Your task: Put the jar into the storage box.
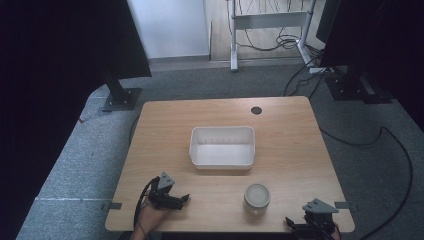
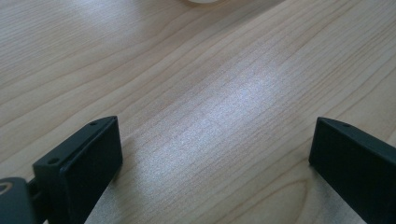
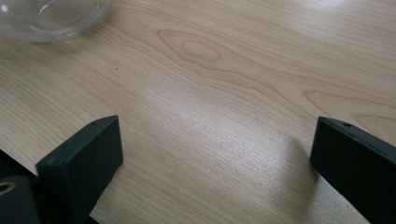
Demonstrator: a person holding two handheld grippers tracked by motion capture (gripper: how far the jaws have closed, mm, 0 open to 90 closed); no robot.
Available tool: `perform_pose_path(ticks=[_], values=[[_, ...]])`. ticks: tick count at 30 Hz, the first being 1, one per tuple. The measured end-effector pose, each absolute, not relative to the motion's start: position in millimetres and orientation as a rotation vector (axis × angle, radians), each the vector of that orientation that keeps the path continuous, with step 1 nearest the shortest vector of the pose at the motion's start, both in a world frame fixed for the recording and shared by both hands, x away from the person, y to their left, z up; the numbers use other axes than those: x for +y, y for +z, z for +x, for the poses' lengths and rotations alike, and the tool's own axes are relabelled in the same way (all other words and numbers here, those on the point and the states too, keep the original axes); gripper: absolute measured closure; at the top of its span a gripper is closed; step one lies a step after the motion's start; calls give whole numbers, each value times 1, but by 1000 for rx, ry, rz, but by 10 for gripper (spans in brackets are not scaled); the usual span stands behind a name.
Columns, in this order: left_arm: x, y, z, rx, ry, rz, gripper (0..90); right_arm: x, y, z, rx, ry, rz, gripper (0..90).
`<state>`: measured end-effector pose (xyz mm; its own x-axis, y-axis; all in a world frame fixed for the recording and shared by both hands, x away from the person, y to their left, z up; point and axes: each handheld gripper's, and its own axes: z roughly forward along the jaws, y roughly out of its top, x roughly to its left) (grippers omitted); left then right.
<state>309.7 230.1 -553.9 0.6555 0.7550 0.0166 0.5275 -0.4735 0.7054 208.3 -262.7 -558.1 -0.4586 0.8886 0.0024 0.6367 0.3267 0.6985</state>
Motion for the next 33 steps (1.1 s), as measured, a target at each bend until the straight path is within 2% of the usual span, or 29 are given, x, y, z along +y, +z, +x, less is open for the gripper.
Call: perform_pose_path(ticks=[33], values=[[230,-554,309,995,433,2185,22,-263,-557,207,2236,940,1346,0]])
